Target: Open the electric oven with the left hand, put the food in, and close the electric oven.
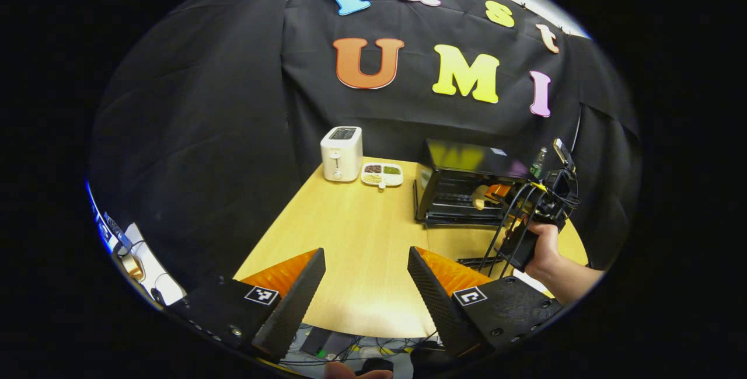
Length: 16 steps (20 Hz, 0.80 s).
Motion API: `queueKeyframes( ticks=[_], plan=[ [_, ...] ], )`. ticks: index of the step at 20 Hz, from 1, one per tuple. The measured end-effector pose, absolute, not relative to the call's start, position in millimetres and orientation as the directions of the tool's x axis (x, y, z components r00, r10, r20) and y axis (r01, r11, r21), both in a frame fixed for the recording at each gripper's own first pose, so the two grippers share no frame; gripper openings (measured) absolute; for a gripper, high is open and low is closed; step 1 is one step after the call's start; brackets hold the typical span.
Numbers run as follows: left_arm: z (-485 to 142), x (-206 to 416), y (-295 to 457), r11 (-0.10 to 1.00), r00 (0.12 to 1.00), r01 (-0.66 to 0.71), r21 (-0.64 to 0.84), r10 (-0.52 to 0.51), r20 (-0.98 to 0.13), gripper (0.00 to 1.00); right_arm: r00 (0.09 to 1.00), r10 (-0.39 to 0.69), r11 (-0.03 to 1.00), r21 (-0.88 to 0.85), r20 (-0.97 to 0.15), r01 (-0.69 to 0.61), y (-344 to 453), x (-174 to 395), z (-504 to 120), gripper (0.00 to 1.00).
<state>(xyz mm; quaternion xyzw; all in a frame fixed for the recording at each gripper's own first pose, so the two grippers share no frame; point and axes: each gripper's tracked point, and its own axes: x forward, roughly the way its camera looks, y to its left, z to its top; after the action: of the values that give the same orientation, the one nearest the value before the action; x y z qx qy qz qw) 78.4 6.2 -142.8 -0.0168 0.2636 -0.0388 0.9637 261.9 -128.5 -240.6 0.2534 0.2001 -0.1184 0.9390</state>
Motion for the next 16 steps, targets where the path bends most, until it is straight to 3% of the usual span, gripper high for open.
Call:
queueKeyframes(
  ticks=[3,7,16],
  plan=[
    [-154,75,-22,0.988,0.849,0.124,-0.091,-0.153,-0.505,0.93,0.901,-0.119,0.918,0.299,-0.417,0.260,-127,213,-216,0.95],
    [-178,75,-58,0.973,0.815,0.187,-0.134,-0.229,-0.532,0.93,0.906,-0.150,0.948,0.201,-0.396,0.245,-142,142,-184,0.95],
    [-250,85,-161,0.933,0.720,0.308,-0.184,-0.355,-0.596,0.95,0.845,-0.346,0.895,0.125,-0.409,0.427,-219,12,-154,0.96]
  ],
)
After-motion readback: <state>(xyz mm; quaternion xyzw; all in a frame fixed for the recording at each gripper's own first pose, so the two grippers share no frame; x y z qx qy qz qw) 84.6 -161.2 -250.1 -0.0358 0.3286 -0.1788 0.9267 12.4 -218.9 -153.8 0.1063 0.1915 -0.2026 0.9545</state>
